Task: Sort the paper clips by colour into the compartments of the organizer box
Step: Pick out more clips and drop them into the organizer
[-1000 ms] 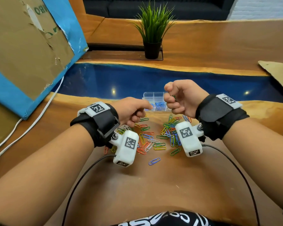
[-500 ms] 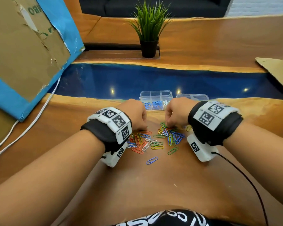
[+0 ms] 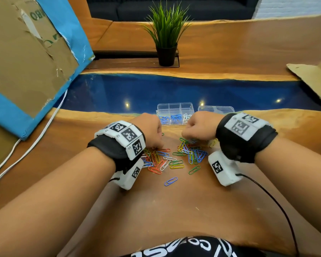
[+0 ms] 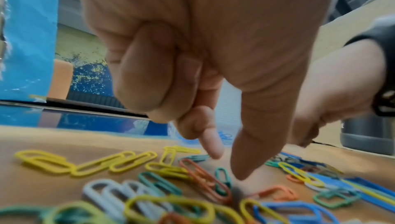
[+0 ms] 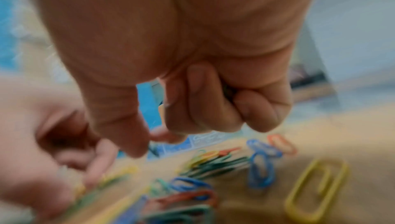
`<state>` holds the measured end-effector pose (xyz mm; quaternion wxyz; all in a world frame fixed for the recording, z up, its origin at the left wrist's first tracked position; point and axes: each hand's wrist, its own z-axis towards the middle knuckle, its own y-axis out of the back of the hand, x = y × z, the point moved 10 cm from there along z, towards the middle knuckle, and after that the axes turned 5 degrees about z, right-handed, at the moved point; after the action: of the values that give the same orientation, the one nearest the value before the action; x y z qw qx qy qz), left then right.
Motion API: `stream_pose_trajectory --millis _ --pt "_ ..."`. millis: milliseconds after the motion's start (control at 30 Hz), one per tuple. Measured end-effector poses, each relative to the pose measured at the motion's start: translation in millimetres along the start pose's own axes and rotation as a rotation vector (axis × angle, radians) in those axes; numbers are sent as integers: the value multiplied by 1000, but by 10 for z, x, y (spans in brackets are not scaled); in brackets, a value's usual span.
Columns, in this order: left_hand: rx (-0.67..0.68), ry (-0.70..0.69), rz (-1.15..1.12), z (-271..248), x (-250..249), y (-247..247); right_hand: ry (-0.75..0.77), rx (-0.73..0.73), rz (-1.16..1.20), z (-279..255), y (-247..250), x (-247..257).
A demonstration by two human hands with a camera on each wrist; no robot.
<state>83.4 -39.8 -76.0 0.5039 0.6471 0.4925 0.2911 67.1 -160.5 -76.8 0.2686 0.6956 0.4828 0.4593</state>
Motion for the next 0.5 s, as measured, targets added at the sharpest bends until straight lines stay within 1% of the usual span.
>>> stream_pose_trajectory --millis 33,133,200,267,333,433,500 --pt "-1 8 9 -10 20 12 -28 39 193 -20 -21 -41" --pt "8 18 37 -27 53 19 -101 237 951 -47 -143 -115" --pt "27 13 58 -39 38 1 -53 334 1238 -100 -122 -58" --pt "43 -4 85 -40 -11 -22 6 374 1438 -138 -65 -21" --pt "42 -15 116 -32 -52 -28 30 373 1573 -144 -40 -20" --pt "60 -13 147 -20 -82 -57 8 366 1675 -138 -80 -43" --pt "76 -10 149 -10 -91 -70 -32 369 1673 -117 -133 -81"
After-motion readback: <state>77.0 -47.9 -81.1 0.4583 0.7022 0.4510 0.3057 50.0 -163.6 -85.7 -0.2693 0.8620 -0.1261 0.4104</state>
